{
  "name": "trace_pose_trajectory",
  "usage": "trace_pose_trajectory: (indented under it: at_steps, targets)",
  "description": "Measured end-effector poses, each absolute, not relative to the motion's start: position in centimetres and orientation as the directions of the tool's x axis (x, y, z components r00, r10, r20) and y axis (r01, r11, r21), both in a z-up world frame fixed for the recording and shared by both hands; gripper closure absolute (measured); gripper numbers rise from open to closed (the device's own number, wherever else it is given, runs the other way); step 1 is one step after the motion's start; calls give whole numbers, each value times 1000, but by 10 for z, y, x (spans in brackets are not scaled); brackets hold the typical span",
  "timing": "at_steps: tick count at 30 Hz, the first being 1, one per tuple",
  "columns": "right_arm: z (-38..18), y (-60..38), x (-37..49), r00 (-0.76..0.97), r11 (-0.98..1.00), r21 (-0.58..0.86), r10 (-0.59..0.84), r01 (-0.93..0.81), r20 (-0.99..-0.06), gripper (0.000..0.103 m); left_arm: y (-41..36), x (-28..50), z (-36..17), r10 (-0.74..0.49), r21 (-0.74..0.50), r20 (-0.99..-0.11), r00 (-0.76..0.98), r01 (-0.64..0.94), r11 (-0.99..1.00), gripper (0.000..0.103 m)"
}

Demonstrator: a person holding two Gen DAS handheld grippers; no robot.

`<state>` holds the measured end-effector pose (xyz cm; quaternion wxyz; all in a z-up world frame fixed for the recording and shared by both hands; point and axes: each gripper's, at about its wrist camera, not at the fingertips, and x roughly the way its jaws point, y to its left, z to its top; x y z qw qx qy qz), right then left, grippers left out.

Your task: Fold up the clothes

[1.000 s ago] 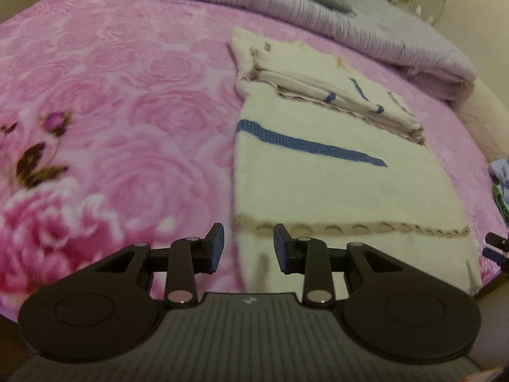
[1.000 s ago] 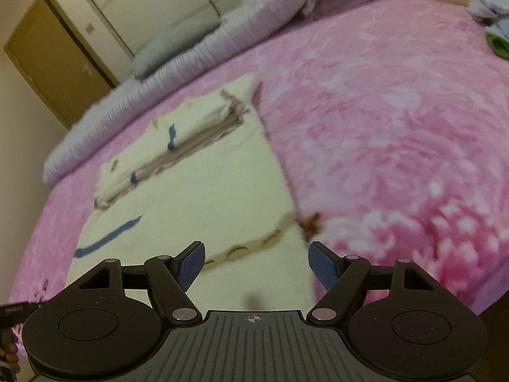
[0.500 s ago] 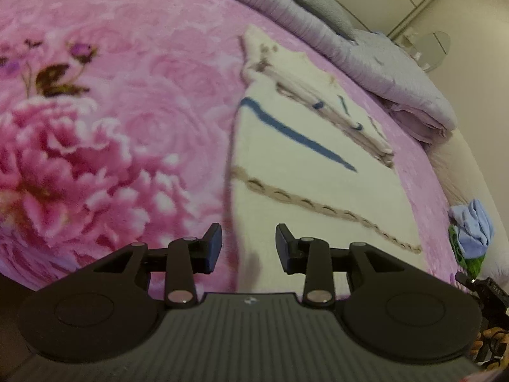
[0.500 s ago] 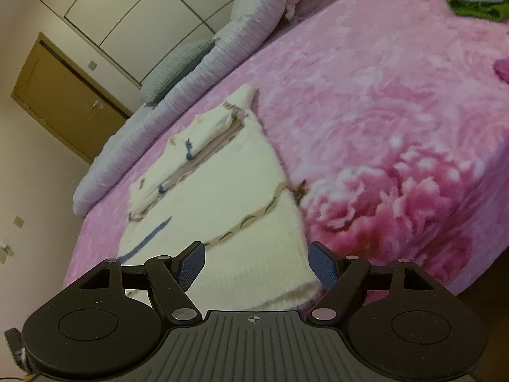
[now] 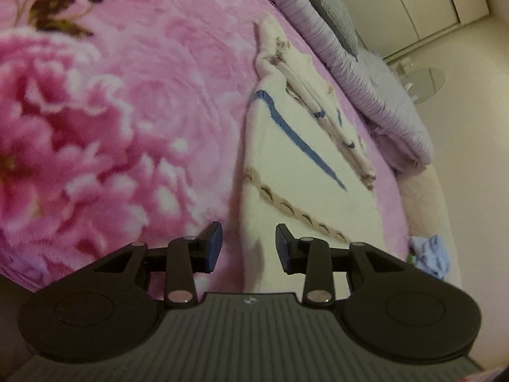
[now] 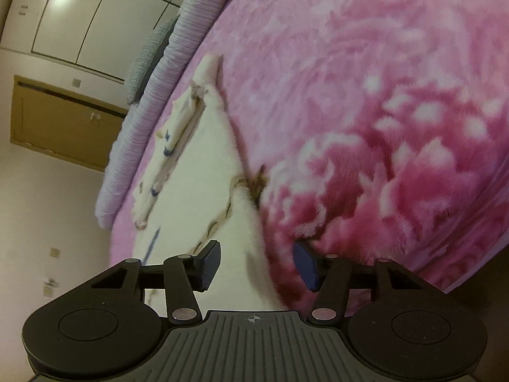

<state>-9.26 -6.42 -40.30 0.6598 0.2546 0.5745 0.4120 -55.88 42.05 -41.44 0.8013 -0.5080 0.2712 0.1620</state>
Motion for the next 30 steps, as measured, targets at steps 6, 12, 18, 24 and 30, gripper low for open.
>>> trace_pose_trajectory:
  at_steps: [6, 12, 18, 24, 30]
  targets:
    - [-410, -57, -90, -52, 493, 836, 854, -240, -518, 57, 430, -545, -431, -62, -812, -530, 846, -485, 325, 72]
    - [-416, -44, -85, -76, 451, 864, 876, -223, -476, 62, 428, -528, -437, -100, -822, -507, 856, -446, 354, 79]
    - [-421, -27, -90, -84, 462, 858, 868, -224, -489, 91, 424, -535, -442, -99, -820, -518, 850, -459, 341, 95]
    - [-392, -38, -104, -31, 444, 856, 883, -263, -468, 95, 419, -538, -418, -63, -803, -497, 865, -432, 410, 98]
    - [-352, -52, -122, 18, 400, 869, 910, -293, -413, 96, 416, -559, -384, -15, -810, -411, 912, -358, 464, 99]
